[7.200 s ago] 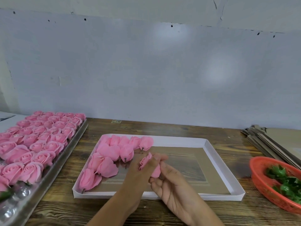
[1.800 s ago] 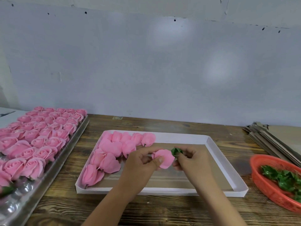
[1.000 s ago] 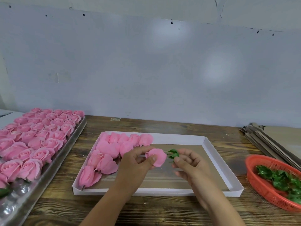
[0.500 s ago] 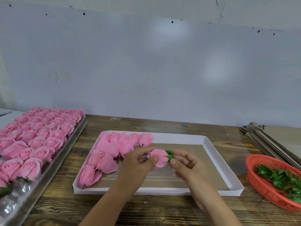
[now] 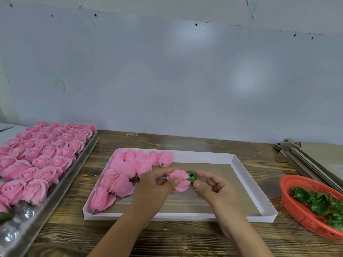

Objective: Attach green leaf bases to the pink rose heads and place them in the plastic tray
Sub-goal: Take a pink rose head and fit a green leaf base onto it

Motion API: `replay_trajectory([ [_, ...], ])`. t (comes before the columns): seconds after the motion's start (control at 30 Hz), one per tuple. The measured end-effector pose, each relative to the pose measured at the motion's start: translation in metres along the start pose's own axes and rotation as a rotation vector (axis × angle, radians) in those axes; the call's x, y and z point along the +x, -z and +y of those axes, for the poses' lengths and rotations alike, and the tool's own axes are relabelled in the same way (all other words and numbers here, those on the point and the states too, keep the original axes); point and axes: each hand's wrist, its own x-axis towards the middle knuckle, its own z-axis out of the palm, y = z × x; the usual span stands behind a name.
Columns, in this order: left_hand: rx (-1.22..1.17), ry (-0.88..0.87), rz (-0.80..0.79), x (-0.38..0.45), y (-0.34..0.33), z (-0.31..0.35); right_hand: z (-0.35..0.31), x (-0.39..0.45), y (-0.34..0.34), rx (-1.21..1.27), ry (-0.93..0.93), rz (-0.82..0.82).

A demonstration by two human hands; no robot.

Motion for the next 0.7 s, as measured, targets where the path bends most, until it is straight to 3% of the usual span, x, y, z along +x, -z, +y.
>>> replay_trajectory([
  [0.5, -0.114, 0.117, -0.046, 0.0006, 0.0032, -0.0072, -0.0035, -0.0015, -0.0005, 0.008, 0.047, -0.018],
  [0.7, -0.039, 0.036, -0.034, 0.0002, 0.0015, -0.0065, -0.0055, -0.0012, -0.0026, 0.015, 0.014, 0.050],
])
